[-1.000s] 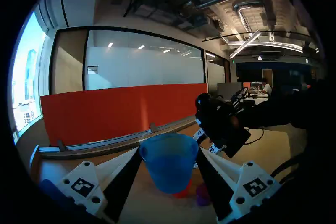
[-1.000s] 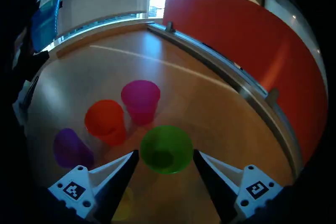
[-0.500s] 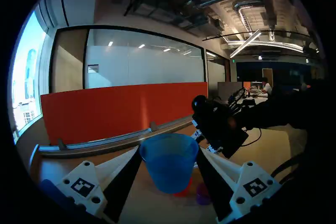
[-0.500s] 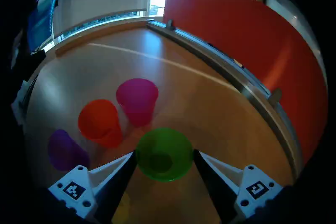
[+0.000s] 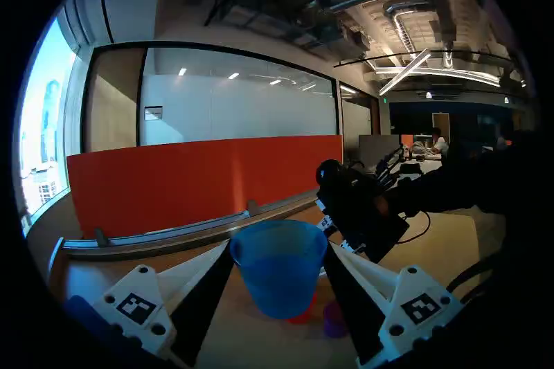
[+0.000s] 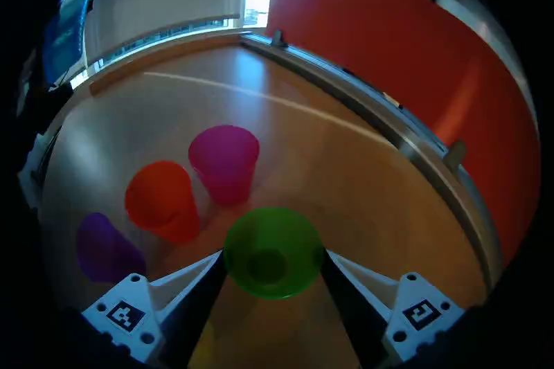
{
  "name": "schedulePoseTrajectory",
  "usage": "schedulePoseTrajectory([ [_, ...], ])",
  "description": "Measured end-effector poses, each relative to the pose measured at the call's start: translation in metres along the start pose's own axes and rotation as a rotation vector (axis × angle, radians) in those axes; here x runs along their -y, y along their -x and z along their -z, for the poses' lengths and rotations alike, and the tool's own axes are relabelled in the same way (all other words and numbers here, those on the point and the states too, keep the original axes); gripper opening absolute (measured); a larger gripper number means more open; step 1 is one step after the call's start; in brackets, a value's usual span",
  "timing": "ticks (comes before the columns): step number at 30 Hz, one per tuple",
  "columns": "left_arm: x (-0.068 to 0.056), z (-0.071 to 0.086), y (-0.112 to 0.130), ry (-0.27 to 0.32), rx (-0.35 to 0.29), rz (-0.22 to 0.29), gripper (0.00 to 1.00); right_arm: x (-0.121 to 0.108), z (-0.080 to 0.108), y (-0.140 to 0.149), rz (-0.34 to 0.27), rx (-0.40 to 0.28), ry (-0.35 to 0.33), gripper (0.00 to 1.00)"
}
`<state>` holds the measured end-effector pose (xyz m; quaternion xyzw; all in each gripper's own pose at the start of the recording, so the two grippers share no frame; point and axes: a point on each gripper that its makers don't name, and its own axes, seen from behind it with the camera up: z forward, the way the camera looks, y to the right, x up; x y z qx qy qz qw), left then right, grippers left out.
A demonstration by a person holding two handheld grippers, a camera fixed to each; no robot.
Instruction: Pour water
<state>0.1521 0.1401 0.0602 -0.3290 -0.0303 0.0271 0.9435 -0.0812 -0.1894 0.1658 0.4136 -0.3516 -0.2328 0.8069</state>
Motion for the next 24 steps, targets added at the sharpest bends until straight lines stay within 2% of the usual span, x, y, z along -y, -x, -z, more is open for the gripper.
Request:
schedulePoseTrajectory([
  [12, -0.001, 0.002, -0.002, -0.003, 0.0, -0.002, 0.87, -0.002, 0.008, -0.005, -0.011, -0.046, 0.017, 0.94],
  [24, -0.003, 0.004, -0.007, -0.008, -0.002, -0.004, 0.87, 0.01, 0.044, -0.029, -0.013, -0.147, 0.031, 0.94],
])
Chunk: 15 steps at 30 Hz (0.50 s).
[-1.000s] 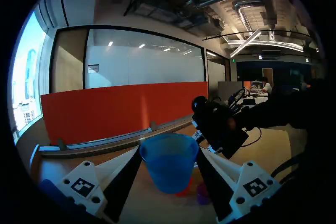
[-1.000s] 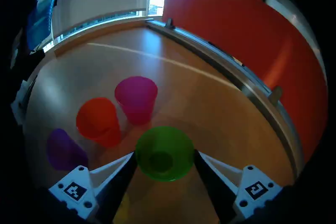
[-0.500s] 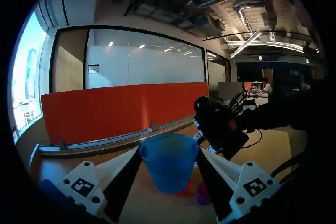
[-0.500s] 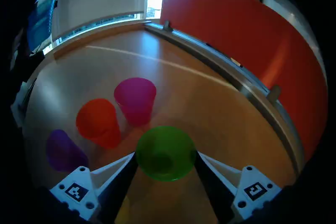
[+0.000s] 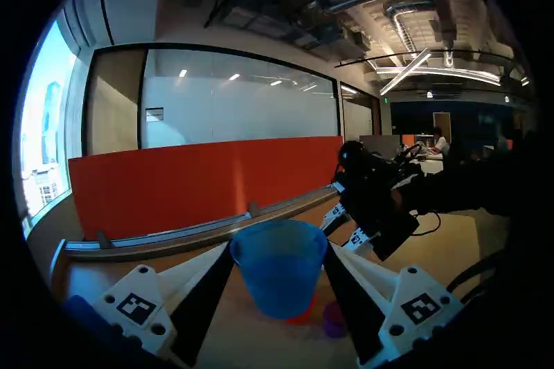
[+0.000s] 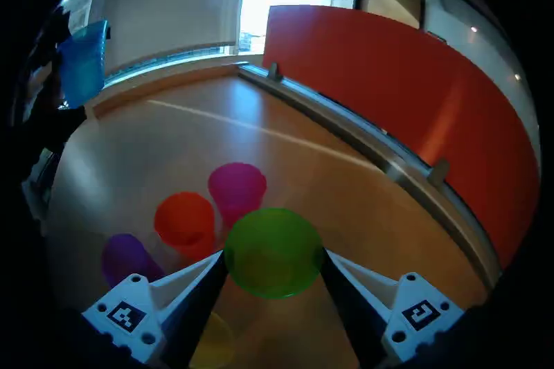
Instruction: Pour water
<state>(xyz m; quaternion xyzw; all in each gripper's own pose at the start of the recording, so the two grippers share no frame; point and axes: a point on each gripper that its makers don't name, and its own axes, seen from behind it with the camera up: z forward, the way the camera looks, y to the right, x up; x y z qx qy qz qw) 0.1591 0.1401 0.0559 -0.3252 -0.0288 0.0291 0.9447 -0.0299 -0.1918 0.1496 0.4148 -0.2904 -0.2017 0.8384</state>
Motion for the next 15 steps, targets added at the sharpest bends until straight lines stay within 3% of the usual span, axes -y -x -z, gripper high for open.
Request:
schedulePoseTrajectory([
  [15, -0.003, 0.004, -0.005, 0.003, 0.006, 0.002, 0.87, 0.029, 0.057, -0.037, 0.017, -0.155, 0.021, 0.94],
])
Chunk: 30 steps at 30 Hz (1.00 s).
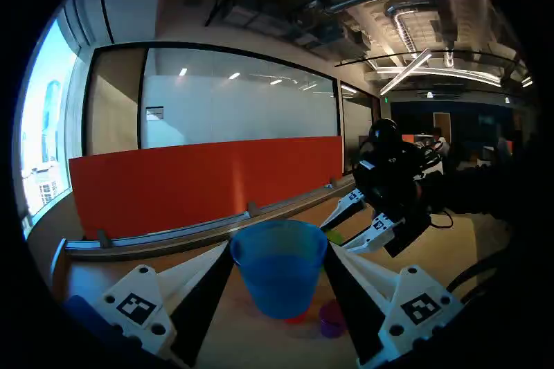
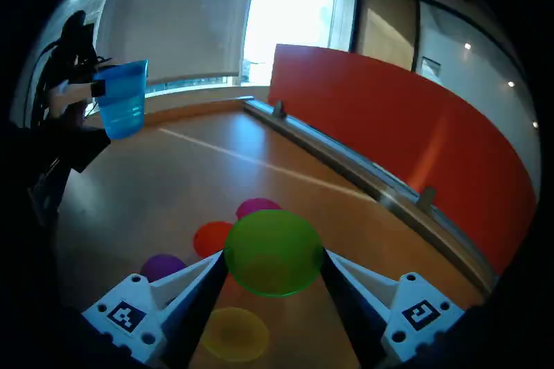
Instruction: Pour water
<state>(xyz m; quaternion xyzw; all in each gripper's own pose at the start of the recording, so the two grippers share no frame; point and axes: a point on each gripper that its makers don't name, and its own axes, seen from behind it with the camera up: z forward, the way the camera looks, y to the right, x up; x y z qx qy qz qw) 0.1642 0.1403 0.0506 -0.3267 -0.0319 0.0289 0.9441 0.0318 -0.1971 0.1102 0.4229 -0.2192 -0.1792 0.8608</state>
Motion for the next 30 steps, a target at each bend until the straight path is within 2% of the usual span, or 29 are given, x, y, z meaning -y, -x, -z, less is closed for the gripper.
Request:
schedulePoseTrajectory([
  [12, -0.011, 0.004, -0.008, 0.009, -0.006, -0.017, 0.87, 0.023, 0.031, -0.027, 0.007, -0.124, 0.004, 0.94],
  [30, -0.018, 0.008, -0.015, 0.017, -0.014, -0.015, 0.87, 0.05, 0.058, -0.056, -0.017, -0.288, 0.004, 0.94],
])
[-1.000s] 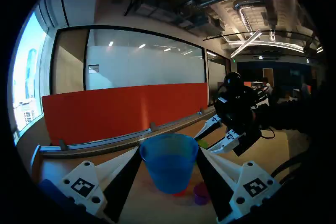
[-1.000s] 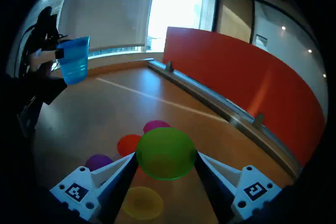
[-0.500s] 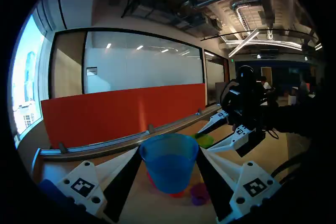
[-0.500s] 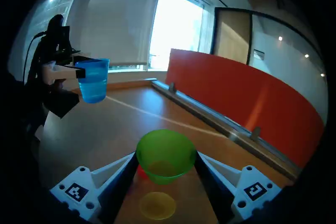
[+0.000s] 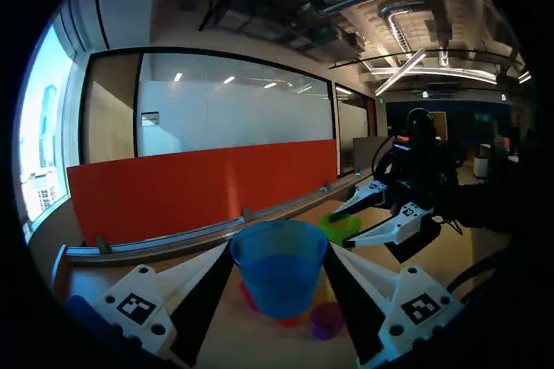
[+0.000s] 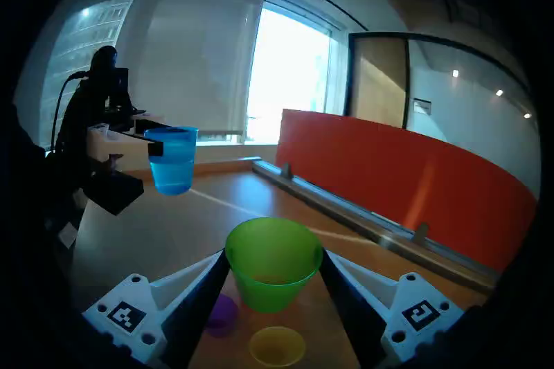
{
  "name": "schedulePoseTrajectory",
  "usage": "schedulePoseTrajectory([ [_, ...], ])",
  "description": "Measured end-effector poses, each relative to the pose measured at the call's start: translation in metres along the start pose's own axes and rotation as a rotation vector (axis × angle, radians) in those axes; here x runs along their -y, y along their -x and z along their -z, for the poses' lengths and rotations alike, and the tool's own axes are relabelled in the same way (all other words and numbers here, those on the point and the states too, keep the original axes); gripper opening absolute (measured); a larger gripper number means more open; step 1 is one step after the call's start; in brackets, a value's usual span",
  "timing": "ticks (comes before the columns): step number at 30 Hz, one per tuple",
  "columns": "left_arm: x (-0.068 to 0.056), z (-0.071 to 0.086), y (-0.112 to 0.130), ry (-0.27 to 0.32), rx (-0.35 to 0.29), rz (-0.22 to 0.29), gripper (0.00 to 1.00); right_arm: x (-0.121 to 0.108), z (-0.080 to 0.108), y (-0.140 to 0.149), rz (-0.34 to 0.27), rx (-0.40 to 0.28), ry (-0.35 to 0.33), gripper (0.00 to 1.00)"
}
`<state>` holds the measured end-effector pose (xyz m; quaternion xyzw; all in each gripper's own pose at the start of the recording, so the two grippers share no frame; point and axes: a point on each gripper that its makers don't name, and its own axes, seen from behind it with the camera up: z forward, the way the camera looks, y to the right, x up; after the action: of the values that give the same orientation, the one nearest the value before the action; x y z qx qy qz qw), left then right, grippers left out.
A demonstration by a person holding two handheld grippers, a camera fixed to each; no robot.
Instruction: Pour water
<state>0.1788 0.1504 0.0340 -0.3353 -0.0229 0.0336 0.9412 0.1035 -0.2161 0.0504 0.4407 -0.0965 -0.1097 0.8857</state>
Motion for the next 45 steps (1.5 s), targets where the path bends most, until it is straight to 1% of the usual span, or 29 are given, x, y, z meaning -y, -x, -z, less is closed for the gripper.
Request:
schedulePoseTrajectory([
  [6, 0.0, 0.0, 0.0, 0.001, -0.002, 0.003, 0.87, 0.006, 0.004, -0.007, 0.001, -0.035, 0.001, 0.94],
  [12, -0.001, -0.001, 0.001, 0.004, -0.002, 0.003, 0.87, 0.012, 0.008, -0.012, -0.016, -0.073, -0.004, 0.94],
  [27, 0.0, -0.001, 0.001, 0.005, -0.004, 0.007, 0.87, 0.019, 0.015, -0.026, -0.029, -0.146, 0.002, 0.94],
  [39, 0.0, -0.001, 0.002, 0.009, -0.004, 0.009, 0.87, 0.021, 0.018, -0.029, -0.041, -0.186, 0.008, 0.94],
  [45, -0.001, -0.001, 0.0, 0.01, -0.006, 0.006, 0.87, 0.023, 0.018, -0.027, -0.044, -0.183, 0.004, 0.94],
])
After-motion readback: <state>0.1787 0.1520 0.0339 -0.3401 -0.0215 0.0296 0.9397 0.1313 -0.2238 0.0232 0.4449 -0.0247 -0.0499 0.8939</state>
